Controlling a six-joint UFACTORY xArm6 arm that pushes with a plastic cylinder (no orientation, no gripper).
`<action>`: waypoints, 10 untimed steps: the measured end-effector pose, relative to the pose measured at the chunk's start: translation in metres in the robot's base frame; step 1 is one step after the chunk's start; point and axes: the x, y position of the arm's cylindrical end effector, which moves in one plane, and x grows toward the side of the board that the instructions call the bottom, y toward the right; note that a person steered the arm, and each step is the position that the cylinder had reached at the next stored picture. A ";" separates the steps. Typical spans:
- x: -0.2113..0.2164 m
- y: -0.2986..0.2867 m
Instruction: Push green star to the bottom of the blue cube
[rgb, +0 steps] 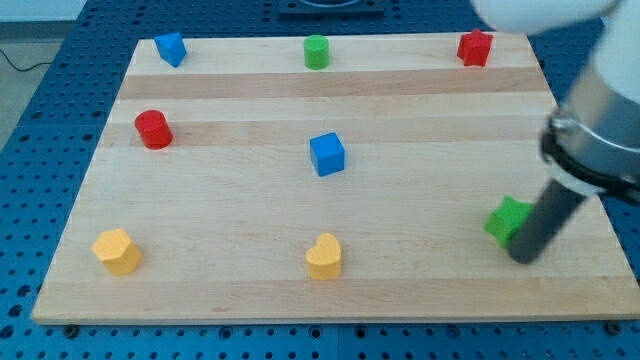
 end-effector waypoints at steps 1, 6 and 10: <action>-0.020 -0.039; -0.036 0.039; -0.047 -0.091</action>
